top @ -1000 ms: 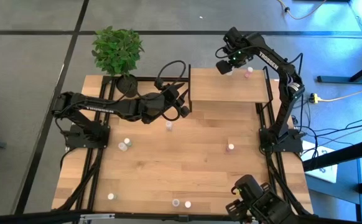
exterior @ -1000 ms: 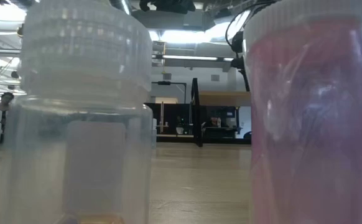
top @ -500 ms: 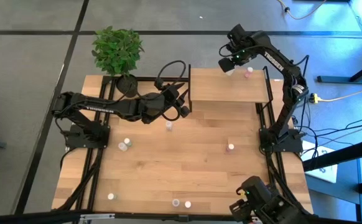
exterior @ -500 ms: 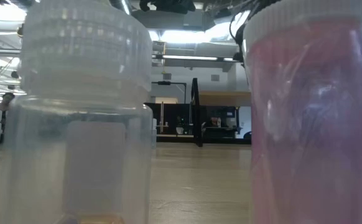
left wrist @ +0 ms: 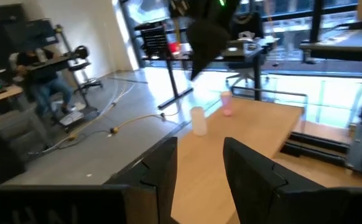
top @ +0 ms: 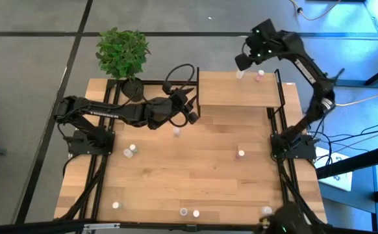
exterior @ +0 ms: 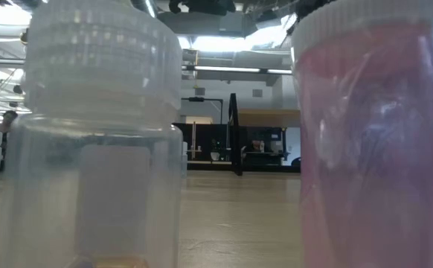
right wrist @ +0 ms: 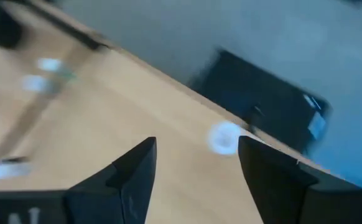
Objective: Pick and place medicine bottles onto shelf by color
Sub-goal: Put the middle green pill bottle on the shelf
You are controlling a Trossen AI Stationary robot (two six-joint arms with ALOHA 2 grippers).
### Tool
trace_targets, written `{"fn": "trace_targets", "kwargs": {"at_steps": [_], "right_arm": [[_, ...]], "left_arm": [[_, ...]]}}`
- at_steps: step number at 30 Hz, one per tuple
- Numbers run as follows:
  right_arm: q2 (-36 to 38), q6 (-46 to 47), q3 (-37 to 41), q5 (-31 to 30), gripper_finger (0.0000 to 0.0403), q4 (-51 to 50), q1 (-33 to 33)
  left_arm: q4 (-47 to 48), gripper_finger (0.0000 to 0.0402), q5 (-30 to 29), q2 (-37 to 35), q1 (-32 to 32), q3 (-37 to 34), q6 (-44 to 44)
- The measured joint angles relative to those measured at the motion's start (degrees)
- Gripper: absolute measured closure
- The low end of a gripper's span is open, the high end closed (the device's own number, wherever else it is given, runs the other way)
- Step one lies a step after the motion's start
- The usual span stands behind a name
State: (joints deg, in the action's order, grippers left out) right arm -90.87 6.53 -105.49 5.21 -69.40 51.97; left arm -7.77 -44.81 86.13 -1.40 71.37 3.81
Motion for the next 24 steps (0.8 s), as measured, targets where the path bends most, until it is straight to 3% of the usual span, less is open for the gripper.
{"fn": "trace_targets", "kwargs": {"at_steps": [3,7,14,24], "right_arm": [[3.7,-4.2,-0.1,3.5,0.0174,2.0,-3.4],[8.1,-9.3,-0.1,3.6,0.0174,2.0,-9.6],[13.1,-18.9,-0.1,3.6,0.0174,-2.4,-21.3],[13.6,-16.2,-0.1,3.5,0.0174,-15.0,-35.1]], "left_arm": [[0.0,0.0278,0.4,0.0,-1.3,0.0,4.4],[0.0,0.0278,-1.3,0.0,-2.9,0.0,8.7],[0.7,0.0278,-5.8,-1.1,-6.8,0.0,8.5],[6.3,0.0278,-10.2,-6.3,-11.5,0.0,5.5]]}}
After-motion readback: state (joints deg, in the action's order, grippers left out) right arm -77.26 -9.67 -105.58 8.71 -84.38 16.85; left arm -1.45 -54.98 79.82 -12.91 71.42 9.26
